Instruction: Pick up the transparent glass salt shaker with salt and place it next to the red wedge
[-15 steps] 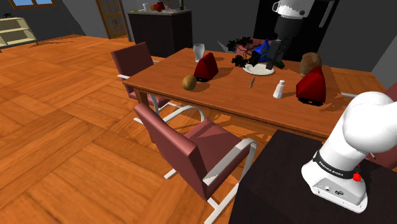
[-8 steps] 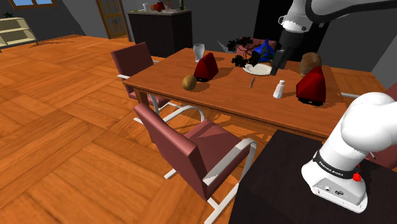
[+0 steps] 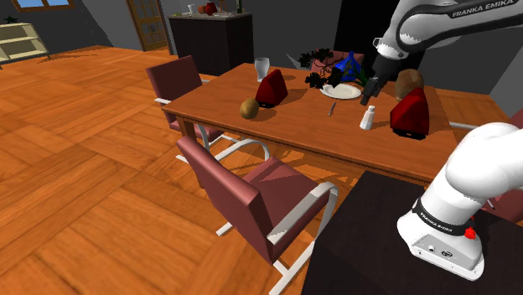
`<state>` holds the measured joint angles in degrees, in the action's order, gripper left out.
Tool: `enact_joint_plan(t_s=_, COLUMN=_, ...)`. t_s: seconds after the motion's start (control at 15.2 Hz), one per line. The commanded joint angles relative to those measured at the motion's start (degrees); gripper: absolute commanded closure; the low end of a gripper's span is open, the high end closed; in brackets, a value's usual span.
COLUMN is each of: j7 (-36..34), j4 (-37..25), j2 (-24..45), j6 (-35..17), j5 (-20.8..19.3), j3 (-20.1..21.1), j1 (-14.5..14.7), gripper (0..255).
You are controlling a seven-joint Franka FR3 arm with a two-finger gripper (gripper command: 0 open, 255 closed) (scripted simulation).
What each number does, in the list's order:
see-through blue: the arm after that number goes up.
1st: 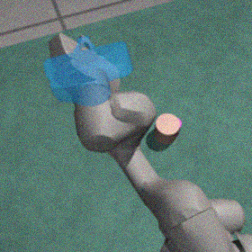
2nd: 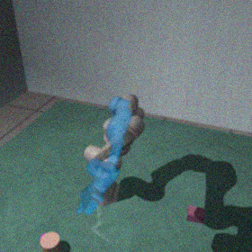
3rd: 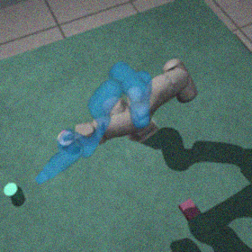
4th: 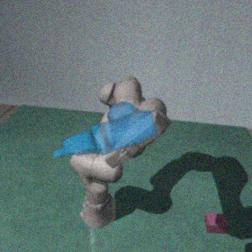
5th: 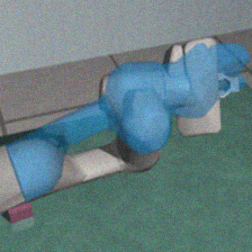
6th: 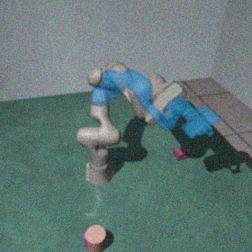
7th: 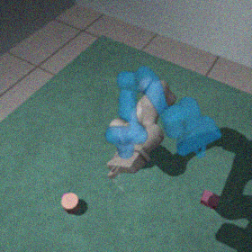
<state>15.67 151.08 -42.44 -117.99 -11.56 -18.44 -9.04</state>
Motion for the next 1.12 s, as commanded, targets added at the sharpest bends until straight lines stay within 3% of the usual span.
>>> enact_joint_plan(t_s=0.0, j7=2.0, j4=0.65, j2=1.69, j6=-3.2, j5=-1.2, j3=-2.61, j1=-1.04, gripper=0)
enact_joint_plan(t_s=0.46, j7=9.79, j4=-0.16, j2=11.84, j6=-15.2, j5=-2.68, j3=-12.84, j1=-2.24, gripper=0)
enact_joint_plan(t_s=0.79, j7=17.53, j4=-2.97, j2=21.23, j6=-23.43, j5=0.82, j3=-21.54, j1=0.07, gripper=0)
enact_joint_plan(t_s=1.06, j7=18.67, j4=-2.43, j2=23.74, j6=-26.34, j5=2.29, j3=-22.91, j1=1.35, gripper=0)
